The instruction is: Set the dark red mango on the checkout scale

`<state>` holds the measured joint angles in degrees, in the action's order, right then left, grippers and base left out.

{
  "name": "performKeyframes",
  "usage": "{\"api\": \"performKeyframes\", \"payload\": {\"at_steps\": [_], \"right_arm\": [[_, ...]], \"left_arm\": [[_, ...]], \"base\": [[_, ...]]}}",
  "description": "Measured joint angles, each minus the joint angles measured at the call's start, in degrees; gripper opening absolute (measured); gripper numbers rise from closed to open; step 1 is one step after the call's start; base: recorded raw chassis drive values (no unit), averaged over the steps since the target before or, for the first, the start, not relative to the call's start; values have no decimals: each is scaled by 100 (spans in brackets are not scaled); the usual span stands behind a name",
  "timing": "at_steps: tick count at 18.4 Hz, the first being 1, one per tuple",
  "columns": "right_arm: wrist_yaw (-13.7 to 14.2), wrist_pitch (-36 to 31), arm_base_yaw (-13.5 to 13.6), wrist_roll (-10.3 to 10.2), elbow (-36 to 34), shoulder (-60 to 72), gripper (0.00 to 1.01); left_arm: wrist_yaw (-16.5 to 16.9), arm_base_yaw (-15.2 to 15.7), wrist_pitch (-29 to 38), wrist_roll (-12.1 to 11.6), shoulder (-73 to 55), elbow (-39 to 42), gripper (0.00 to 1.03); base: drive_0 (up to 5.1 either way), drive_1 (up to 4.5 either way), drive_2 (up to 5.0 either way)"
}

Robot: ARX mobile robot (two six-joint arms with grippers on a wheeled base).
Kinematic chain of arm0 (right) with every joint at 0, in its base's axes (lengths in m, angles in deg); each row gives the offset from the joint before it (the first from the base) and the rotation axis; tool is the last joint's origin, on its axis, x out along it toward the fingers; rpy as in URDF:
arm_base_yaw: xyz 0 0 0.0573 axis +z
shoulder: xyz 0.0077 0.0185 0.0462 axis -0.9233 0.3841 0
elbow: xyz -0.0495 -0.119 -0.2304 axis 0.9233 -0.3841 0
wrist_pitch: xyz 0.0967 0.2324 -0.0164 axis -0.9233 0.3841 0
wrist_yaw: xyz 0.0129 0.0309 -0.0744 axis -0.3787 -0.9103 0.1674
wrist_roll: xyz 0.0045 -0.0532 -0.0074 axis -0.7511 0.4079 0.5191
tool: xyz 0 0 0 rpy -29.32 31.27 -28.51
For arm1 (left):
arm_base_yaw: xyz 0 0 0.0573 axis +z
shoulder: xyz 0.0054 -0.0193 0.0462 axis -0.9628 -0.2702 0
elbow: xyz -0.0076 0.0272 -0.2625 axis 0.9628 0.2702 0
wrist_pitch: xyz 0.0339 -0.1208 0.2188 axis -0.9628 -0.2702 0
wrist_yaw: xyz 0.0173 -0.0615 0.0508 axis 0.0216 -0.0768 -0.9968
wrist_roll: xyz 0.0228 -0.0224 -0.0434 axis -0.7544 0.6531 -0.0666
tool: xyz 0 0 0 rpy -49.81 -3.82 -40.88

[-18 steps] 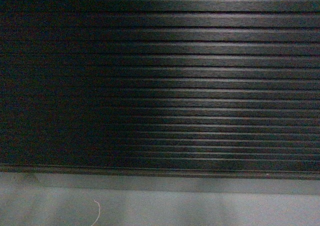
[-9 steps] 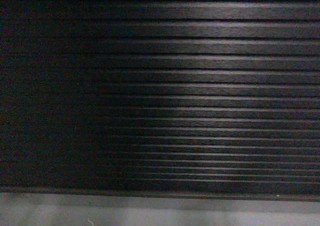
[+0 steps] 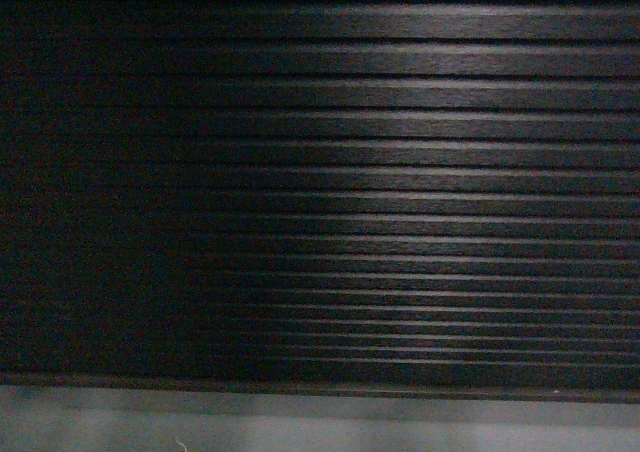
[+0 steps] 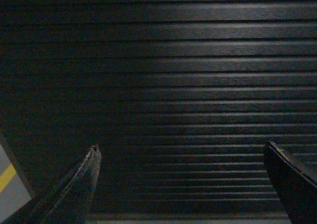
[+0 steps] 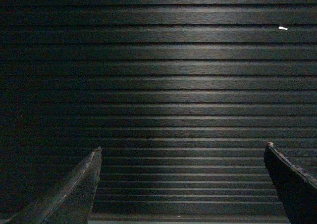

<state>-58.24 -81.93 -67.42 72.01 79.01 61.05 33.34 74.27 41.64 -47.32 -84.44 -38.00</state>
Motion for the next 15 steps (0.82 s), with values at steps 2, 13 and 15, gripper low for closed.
{"api": "performKeyframes", "payload": {"at_steps": [2, 13, 15], "right_arm": [[2, 0, 0, 0, 0, 0, 98], [0, 4, 0, -4, 0, 0, 98], [0, 2, 0, -2, 0, 0, 98]], "left_arm": [[0, 0, 0, 0, 0, 0, 98], [2, 0, 0, 0, 0, 0, 98], [-13, 0, 0, 2, 0, 0, 98]], "base": [[0, 0, 0], [0, 0, 0], [0, 0, 0]]}}
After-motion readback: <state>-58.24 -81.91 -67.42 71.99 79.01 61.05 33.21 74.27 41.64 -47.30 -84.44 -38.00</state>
